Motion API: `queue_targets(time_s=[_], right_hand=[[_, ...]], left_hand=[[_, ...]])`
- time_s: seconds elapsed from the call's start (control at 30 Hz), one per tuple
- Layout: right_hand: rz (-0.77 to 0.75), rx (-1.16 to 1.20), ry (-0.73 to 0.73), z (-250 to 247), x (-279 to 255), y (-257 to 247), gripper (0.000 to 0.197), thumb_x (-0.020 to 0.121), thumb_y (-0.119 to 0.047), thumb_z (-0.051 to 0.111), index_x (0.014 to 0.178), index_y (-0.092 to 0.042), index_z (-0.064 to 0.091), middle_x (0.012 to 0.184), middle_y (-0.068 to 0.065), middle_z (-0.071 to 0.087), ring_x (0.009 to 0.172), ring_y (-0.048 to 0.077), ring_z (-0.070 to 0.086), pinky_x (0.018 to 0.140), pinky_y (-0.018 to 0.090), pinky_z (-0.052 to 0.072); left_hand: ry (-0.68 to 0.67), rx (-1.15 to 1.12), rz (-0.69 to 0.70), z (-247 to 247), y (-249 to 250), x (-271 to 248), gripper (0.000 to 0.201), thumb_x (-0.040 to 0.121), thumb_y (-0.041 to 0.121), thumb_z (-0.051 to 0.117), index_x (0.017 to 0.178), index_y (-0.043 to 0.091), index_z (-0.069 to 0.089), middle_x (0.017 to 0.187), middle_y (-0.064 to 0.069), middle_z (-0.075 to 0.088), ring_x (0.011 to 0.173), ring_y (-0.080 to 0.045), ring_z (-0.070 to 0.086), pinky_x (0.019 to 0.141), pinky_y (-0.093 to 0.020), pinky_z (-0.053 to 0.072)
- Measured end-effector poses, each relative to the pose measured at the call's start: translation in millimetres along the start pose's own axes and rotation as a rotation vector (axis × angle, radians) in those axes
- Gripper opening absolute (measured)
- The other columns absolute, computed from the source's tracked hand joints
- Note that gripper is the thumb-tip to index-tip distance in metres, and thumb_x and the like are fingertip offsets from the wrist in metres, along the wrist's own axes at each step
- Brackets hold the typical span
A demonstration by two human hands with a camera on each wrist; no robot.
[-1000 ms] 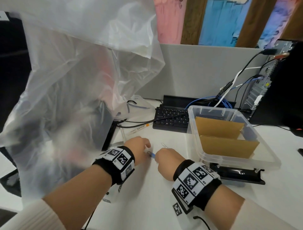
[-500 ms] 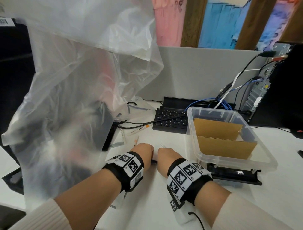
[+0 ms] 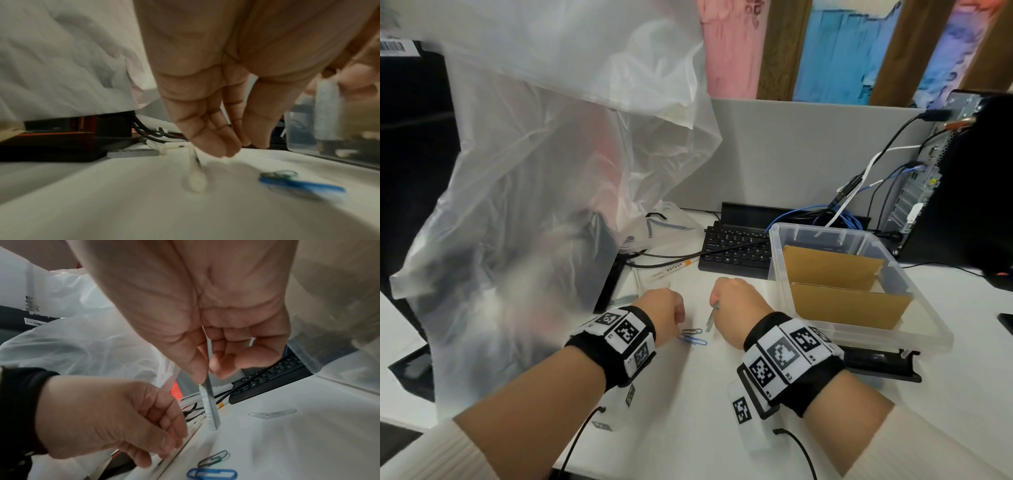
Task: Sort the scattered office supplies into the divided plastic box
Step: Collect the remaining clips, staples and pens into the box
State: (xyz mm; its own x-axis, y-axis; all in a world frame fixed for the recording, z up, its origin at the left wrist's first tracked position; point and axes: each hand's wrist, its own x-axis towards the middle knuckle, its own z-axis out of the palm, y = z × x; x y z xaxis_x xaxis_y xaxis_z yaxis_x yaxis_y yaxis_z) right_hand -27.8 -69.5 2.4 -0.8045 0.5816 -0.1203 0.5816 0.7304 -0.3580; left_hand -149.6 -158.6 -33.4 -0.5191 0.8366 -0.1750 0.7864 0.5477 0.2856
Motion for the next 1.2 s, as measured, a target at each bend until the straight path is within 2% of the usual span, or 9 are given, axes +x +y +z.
queue_targets(time_s=[0.17,0.3,0.37,0.47,0.6,0.77,0.87,0.97,1.2], right_hand=[[0.003,0.098,0.017,-2.3,-4.5,2.7,0.024,0.091,-0.002,0.045,0.112,-0.007,0.055,0.115,0.01,0.057,0.095,0.021,0.052,0.077,0.025,0.041],[-0.013,0.215,0.079,-4.4,-9.2,1.3,0.015,0.09,-0.006,0.049,0.102,-0.011,0.056,0.105,0.007,0.057,0.088,0.02,0.054,0.071,0.024,0.041],[-0.027,0.242,0.103,-5.9,-11.3,0.1,0.014,0.09,-0.006,0.049,0.1,-0.012,0.055,0.101,0.004,0.056,0.087,0.019,0.054,0.071,0.025,0.042],[-0.048,0.272,0.122,-8.4,-14.8,-0.3,0.016,0.091,-0.008,0.047,0.104,-0.014,0.053,0.099,0.004,0.055,0.086,0.019,0.054,0.071,0.024,0.042],[-0.065,0.288,0.132,-11.6,-18.5,2.9,0.019,0.091,-0.008,0.047,0.11,-0.013,0.05,0.098,0.006,0.057,0.086,0.02,0.056,0.074,0.028,0.047],[-0.079,0.311,0.124,-10.9,-21.1,2.8,0.02,0.092,-0.008,0.047,0.111,-0.013,0.049,0.099,0.007,0.058,0.087,0.021,0.059,0.075,0.028,0.048],[-0.089,0.34,0.119,-10.4,-22.5,1.6,0.018,0.092,-0.007,0.045,0.11,-0.012,0.048,0.099,0.009,0.058,0.088,0.023,0.062,0.076,0.03,0.05],[-0.081,0.401,0.123,-11.8,-25.2,1.6,0.018,0.093,-0.007,0.043,0.11,-0.013,0.046,0.101,0.01,0.056,0.087,0.025,0.065,0.071,0.034,0.053],[-0.082,0.453,0.146,-19.7,-32.6,2.0,0.018,0.093,-0.006,0.038,0.107,-0.016,0.044,0.1,0.009,0.054,0.086,0.026,0.065,0.074,0.045,0.057]], left_hand=[[0.139,0.047,-0.2,-23.6,-24.1,9.2,0.023,0.089,0.015,0.055,0.111,0.014,0.061,0.116,-0.005,0.061,0.108,-0.024,0.058,0.093,-0.03,0.047],[0.075,0.22,-0.283,-33.4,-41.3,15.2,0.03,0.095,0.014,0.047,0.123,0.006,0.054,0.122,-0.01,0.059,0.113,-0.028,0.057,0.092,-0.031,0.045],[0.016,0.287,-0.309,-30.6,-44.6,15.2,0.03,0.095,0.013,0.046,0.123,0.006,0.053,0.101,-0.003,0.06,0.105,-0.025,0.058,0.09,-0.028,0.045],[0.021,0.318,-0.322,-21.2,-51.2,19.3,0.026,0.09,0.015,0.051,0.115,0.011,0.057,0.071,0.006,0.041,0.084,-0.022,0.055,0.078,-0.025,0.045],[-0.049,0.277,-0.371,-21.0,-46.3,20.3,0.023,0.088,0.012,0.056,0.11,0.006,0.059,0.092,-0.004,0.059,0.091,-0.026,0.059,0.084,-0.031,0.049],[-0.042,0.25,-0.344,-17.4,-47.6,18.0,0.019,0.085,0.013,0.057,0.102,0.007,0.059,0.077,0.001,0.052,0.078,-0.023,0.056,0.074,-0.029,0.048],[-0.085,0.245,-0.294,-16.0,-41.4,15.6,0.022,0.091,0.021,0.052,0.107,0.007,0.059,0.103,-0.005,0.063,0.094,-0.025,0.06,0.078,-0.028,0.047],[-0.093,0.242,-0.267,-12.1,-33.4,11.6,0.03,0.095,0.021,0.048,0.121,0.006,0.054,0.124,-0.009,0.058,0.113,-0.026,0.057,0.09,-0.028,0.044],[0.02,0.036,-0.182,-8.7,-24.5,-0.5,0.028,0.092,0.021,0.054,0.119,0.017,0.048,0.109,-0.002,0.061,0.096,-0.018,0.058,0.078,-0.024,0.046]])
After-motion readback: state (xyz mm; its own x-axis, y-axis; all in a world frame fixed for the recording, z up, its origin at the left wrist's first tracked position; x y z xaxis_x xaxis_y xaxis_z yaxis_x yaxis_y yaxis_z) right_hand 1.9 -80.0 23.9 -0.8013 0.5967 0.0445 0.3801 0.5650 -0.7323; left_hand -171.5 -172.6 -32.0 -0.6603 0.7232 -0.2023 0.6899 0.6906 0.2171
